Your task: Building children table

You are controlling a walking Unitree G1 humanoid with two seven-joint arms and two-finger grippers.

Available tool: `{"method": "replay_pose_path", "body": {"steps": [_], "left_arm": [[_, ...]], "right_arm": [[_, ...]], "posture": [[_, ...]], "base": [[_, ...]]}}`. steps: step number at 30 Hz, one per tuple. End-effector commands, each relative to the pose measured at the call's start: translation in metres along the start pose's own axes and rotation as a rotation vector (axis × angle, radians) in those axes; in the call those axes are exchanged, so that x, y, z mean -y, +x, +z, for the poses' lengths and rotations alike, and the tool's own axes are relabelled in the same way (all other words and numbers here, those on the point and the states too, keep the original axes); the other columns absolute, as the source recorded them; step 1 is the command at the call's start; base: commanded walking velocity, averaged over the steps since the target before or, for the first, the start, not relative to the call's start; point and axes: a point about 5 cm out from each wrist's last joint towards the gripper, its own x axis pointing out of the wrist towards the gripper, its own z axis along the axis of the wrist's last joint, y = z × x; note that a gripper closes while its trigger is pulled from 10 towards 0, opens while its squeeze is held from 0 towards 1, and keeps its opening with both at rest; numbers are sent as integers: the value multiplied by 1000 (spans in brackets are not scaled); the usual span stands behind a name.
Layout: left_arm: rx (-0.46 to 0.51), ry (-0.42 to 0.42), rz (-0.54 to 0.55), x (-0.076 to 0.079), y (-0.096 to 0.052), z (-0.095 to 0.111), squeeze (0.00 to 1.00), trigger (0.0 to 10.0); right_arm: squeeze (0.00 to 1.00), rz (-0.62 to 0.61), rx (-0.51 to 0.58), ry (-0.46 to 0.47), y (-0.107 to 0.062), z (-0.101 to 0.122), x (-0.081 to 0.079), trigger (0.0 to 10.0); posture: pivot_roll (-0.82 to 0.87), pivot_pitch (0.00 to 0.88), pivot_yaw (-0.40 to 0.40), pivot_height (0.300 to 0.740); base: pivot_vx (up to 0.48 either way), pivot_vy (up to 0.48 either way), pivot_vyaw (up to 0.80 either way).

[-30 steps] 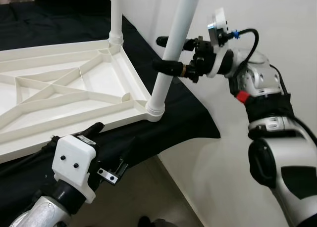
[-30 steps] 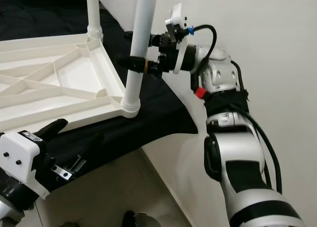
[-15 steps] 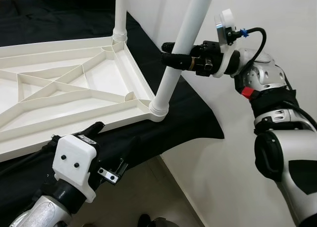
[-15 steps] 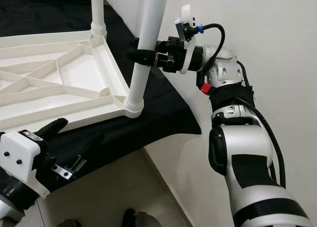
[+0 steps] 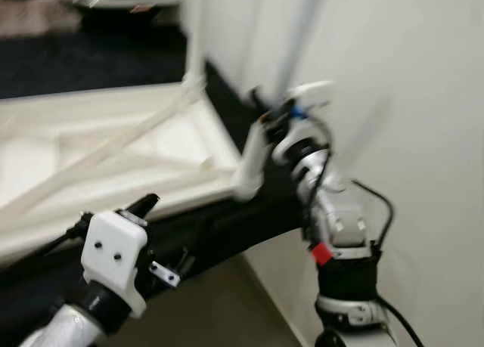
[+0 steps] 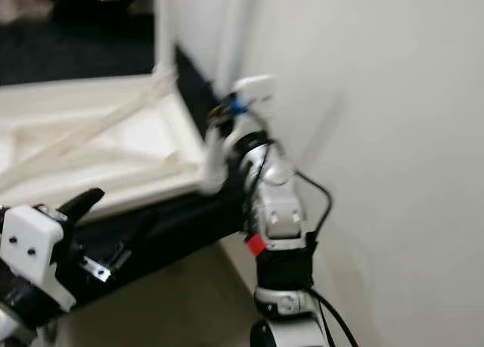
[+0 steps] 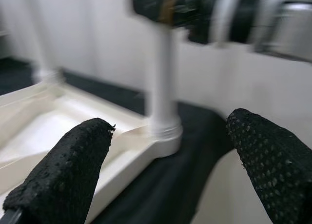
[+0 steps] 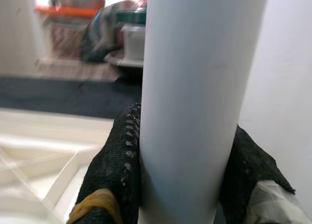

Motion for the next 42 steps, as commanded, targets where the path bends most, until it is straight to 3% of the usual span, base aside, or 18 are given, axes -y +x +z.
{"method": "replay_pose_path", "body": {"steps": [1, 2, 7, 9, 10, 14, 15, 18, 19, 22, 25, 28, 32, 33, 42], "left_arm": [[-23, -18, -6, 3, -1, -3, 0, 10000], [-26, -11, 3, 1, -2, -3, 0, 10000], [-28, -6, 12, -1, -4, -3, 0, 10000], [-26, -6, 8, -1, -4, -3, 0, 10000], [-29, -6, 7, -1, -4, -3, 0, 10000], [-36, -7, 7, -1, -4, -4, 0, 10000], [-39, -8, 7, 0, -4, -5, 0, 10000], [-40, -10, 7, 1, -4, -5, 0, 10000], [-43, -11, 6, 1, -5, -6, 0, 10000], [-47, -13, 3, 3, -7, -7, 0, 10000], [-51, -12, 2, 3, -7, -8, 0, 10000], [-51, -13, 1, 3, -7, -8, 0, 10000], [-52, -9, 2, 3, -8, -8, 0, 10000], [-53, -8, 2, 3, -8, -8, 0, 10000], [-52, -8, 9, 3, -9, -8, 0, 10000]], "right_arm": [[0, 66, -224, 5, 1, -46, -4, 0], [0, 92, -221, -2, 8, -40, -1, 10000], [0, 96, -232, 72, 11, -36, -1, 10000], [0, 56, -213, 149, 8, -26, -6, 10000], [1000, 74, -199, 150, 7, -21, -6, 10000], [1000, 165, -190, 186, 5, -15, -6, 10000], [1000, 230, -166, 209, 7, -10, 1, 10000], [1000, 267, -147, 224, 9, -6, 6, 10000], [0, 341, -114, 234, 9, 1, 13, 10000], [0, 584, 7, 210, 3, 23, 29, 10000], [0, 676, 8, 156, -2, 27, 34, 10000], [0, 720, 14, 146, -5, 29, 36, 10000], [0, 730, 57, 140, 0, 42, 52, 10000], [0, 730, 59, 140, 1, 42, 54, 0], [0, 803, 60, 69, -6, 52, 64, 0]], "posture": [[115, 214, -213, 740], [116, 220, -217, 740], [117, 231, -216, 740], [118, 243, -216, 740], [120, 244, -214, 740], [123, 245, -212, 740], [122, 244, -212, 740], [122, 244, -212, 740], [132, 242, -212, 740], [136, 242, -213, 740], [140, 245, -211, 740], [142, 243, -210, 740], [150, 244, -212, 740], [150, 244, -212, 740], [148, 255, -214, 740]], "base": [[0, 0, 0], [0, 0, 0], [0, 0, 0], [0, 0, 0], [0, 0, 0], [0, 0, 0], [0, 0, 0], [0, 0, 0], [0, 0, 0], [0, 0, 0], [0, 0, 0], [0, 0, 0], [0, 0, 0], [0, 0, 0], [0, 0, 0]]}}
